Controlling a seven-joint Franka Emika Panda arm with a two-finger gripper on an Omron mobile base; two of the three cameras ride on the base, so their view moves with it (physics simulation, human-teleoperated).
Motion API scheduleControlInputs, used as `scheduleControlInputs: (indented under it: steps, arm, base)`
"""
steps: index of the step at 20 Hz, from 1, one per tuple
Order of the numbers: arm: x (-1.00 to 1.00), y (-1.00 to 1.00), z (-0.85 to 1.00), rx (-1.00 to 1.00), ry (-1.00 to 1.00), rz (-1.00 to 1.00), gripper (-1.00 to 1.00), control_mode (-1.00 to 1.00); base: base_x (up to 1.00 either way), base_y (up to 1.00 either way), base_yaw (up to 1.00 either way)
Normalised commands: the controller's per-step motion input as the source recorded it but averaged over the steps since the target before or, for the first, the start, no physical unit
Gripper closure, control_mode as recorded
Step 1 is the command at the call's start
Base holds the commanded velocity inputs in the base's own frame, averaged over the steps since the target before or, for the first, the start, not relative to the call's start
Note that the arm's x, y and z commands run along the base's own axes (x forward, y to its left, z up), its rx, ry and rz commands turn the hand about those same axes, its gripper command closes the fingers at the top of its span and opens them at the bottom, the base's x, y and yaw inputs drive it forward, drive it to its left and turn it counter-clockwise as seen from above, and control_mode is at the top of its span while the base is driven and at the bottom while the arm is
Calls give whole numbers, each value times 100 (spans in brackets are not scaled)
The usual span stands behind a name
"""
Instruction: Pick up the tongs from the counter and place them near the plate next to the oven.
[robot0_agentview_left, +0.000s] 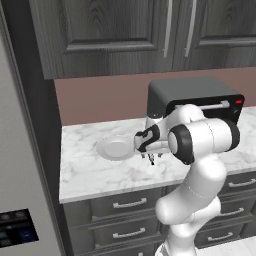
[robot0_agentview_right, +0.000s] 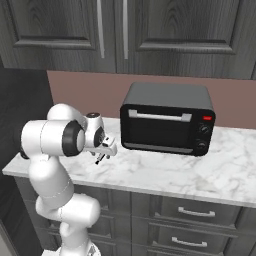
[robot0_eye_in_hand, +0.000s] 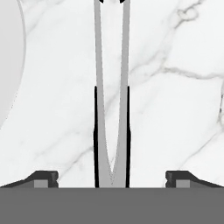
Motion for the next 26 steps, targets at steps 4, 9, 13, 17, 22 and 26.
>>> scheduleControlInputs:
  steps: [4,9,13,17,22,26]
  arm:
    - [-37,-2,29,0,0,0,-100,-100]
    - [-69,-4,69,0,0,0,-100,-100]
    - [-87,0,75,0,0,0,-100,-100]
    - [-89,0,65,0,0,4,-100,-100]
    - [-45,0,48,0,1,14,-100,-100]
    - [-23,30,40,0,0,17,-100,-100]
  base:
    - [0,0,0]
    - [0,0,0]
    - [0,0,0]
    - [0,0,0]
    - [0,0,0]
    - [0,0,0]
